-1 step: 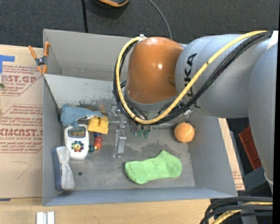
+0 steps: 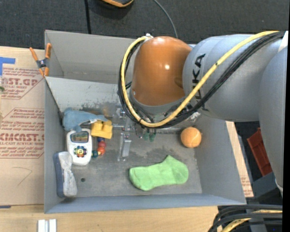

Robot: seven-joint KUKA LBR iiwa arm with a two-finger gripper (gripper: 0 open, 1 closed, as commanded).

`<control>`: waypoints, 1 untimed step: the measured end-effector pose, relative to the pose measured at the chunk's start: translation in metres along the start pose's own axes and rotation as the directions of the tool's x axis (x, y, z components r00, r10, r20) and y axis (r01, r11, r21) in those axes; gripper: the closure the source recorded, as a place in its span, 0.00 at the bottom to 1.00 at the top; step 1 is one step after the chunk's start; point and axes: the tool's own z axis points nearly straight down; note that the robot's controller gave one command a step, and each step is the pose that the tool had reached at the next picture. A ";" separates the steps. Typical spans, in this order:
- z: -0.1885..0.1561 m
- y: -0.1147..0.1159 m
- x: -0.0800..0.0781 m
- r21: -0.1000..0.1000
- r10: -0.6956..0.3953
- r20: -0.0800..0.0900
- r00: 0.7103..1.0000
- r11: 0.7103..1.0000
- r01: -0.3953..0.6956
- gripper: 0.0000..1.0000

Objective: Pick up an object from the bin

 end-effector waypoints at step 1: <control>0.057 -0.037 -0.010 -0.001 -0.035 0.003 0.999 0.999 0.035 0.00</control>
Offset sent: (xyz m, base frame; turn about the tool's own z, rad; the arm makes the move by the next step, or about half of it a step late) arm -0.0079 -0.1291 -0.0809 -0.0867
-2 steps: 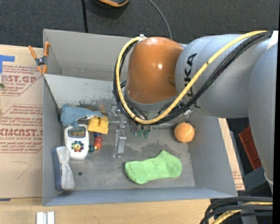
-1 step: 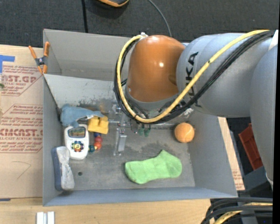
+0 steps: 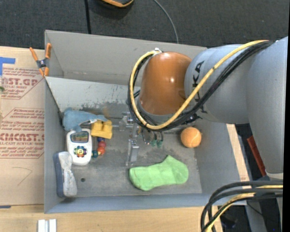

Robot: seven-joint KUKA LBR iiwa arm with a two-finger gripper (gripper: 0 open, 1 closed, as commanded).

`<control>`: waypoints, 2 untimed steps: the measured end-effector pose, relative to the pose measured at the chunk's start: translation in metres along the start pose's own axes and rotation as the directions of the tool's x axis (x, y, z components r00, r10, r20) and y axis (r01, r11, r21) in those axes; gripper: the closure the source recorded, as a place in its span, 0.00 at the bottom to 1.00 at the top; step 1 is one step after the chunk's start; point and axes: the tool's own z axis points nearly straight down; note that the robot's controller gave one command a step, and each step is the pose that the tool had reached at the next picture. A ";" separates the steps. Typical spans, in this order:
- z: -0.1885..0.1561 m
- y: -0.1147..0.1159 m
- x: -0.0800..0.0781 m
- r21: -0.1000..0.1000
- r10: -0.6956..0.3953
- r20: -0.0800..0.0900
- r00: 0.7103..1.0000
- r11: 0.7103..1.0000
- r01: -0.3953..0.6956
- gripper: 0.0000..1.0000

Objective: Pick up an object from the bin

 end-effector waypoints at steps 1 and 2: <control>0.022 -0.071 0.016 0.000 -0.044 -0.005 0.999 0.999 0.044 0.00; 0.024 -0.107 0.025 0.002 0.050 -0.002 0.999 0.999 -0.050 0.00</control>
Offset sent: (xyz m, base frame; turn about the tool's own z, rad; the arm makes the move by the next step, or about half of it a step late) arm -0.0319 -0.0790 -0.0268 0.1914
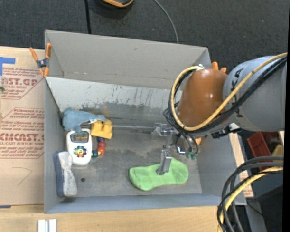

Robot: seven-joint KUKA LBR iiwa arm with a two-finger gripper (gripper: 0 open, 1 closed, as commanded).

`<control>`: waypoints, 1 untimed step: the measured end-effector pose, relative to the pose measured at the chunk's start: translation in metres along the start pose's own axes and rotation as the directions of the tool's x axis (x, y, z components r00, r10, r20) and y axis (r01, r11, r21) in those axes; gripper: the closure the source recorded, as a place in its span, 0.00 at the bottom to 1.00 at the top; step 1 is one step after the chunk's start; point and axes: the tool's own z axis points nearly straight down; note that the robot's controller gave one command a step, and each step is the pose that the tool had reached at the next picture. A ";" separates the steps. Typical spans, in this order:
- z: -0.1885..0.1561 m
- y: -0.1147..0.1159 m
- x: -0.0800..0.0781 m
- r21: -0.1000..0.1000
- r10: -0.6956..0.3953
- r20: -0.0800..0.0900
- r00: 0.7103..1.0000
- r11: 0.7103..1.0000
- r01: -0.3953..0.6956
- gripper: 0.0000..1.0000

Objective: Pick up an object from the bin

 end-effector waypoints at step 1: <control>0.050 0.006 0.017 -0.002 -0.086 0.001 0.996 0.996 0.086 0.00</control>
Offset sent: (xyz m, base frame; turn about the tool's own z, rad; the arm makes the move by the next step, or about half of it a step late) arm -0.0307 -0.0201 -0.0647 -0.0928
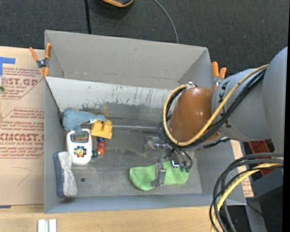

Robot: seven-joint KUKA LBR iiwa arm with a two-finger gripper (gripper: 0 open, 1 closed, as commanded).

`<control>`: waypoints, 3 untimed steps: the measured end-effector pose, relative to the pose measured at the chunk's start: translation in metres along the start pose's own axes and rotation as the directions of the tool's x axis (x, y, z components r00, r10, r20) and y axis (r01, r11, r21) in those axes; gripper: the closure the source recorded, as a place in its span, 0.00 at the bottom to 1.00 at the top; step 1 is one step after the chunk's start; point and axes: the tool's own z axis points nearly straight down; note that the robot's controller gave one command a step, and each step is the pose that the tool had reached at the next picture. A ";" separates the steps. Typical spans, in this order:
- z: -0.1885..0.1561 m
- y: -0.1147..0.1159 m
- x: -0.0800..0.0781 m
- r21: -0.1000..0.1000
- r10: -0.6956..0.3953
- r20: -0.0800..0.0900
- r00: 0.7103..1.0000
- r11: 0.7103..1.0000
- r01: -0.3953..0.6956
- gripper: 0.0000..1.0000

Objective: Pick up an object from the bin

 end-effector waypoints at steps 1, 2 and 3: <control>0.015 -0.024 0.016 0.001 -0.006 -0.002 1.000 1.000 0.006 1.00; 0.015 -0.024 0.016 0.000 -0.006 -0.002 1.000 1.000 0.006 1.00; 0.013 -0.024 0.016 0.000 -0.006 -0.004 1.000 1.000 0.006 1.00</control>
Offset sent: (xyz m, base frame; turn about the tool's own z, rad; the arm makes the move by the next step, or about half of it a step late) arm 0.0000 0.0000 0.0000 0.0000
